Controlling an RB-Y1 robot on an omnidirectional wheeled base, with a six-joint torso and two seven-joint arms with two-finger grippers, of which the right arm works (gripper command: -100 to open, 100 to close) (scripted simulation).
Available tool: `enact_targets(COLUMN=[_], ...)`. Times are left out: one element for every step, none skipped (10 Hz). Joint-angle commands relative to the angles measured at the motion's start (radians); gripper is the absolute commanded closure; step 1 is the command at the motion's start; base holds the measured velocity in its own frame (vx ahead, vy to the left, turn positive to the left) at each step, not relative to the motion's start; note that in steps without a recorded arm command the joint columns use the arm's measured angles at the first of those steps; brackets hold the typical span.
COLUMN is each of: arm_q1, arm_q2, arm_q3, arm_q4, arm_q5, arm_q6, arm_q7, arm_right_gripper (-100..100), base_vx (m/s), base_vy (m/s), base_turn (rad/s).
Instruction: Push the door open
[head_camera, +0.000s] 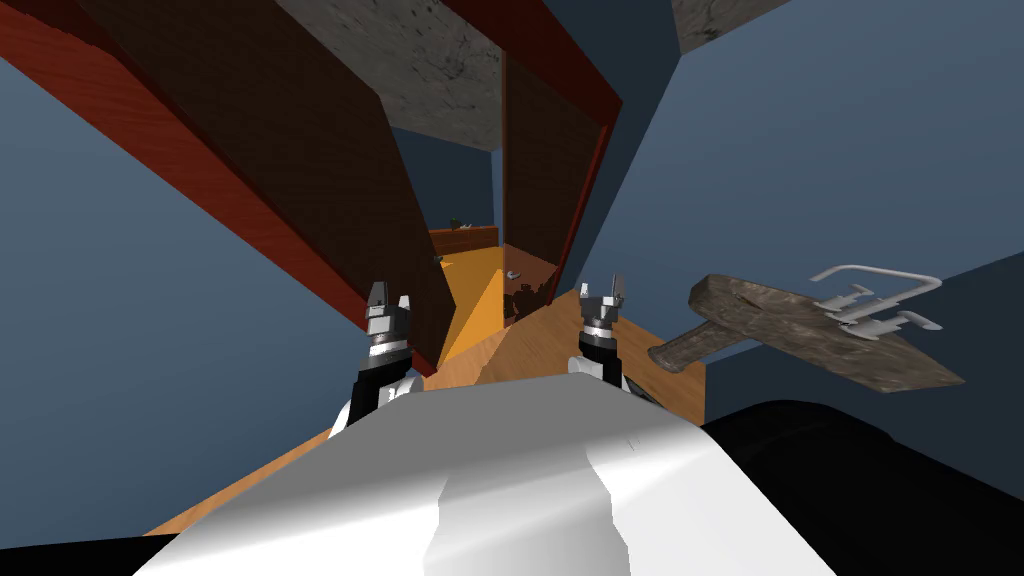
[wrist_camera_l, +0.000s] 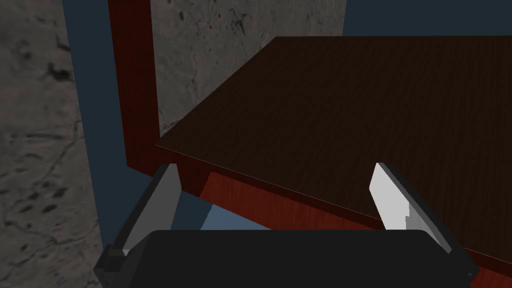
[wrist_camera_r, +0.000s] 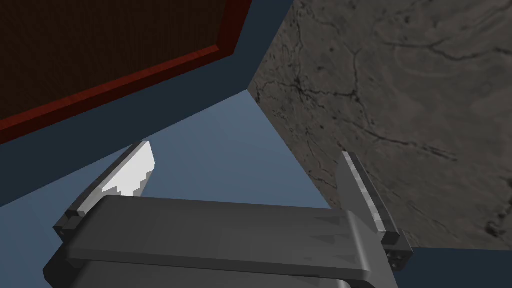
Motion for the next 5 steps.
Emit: enact_targets(arm_q1=[-0.013, -0.022, -0.040, -0.052, -0.065], arm_q2=[-0.007, -0.011, -0.018, -0.023, -0.028], arm_q3=[0.003, 0.004, 0.008, 0.011, 0.013], arm_q4=[0.032, 0.052, 0.094, 0.123, 0.152], arm_q5=[0.006, 0.010, 0.018, 0.024, 0.030], arm_q6=[-0.006, -0.009, -0.016, -0.022, -0.027], arm_q7=[-0.003, -0.004, -0.008, -0.011, -0.013], arm_right_gripper=[-100, -100, -100, -100, -100], base_vx=[0.042, 0.075, 0.113, 0.122, 0.107], base_vy=[-0.005, -0.027, -0.034, -0.028, -0.046], base_turn=[0.018, 0.030, 0.037, 0.026, 0.024])
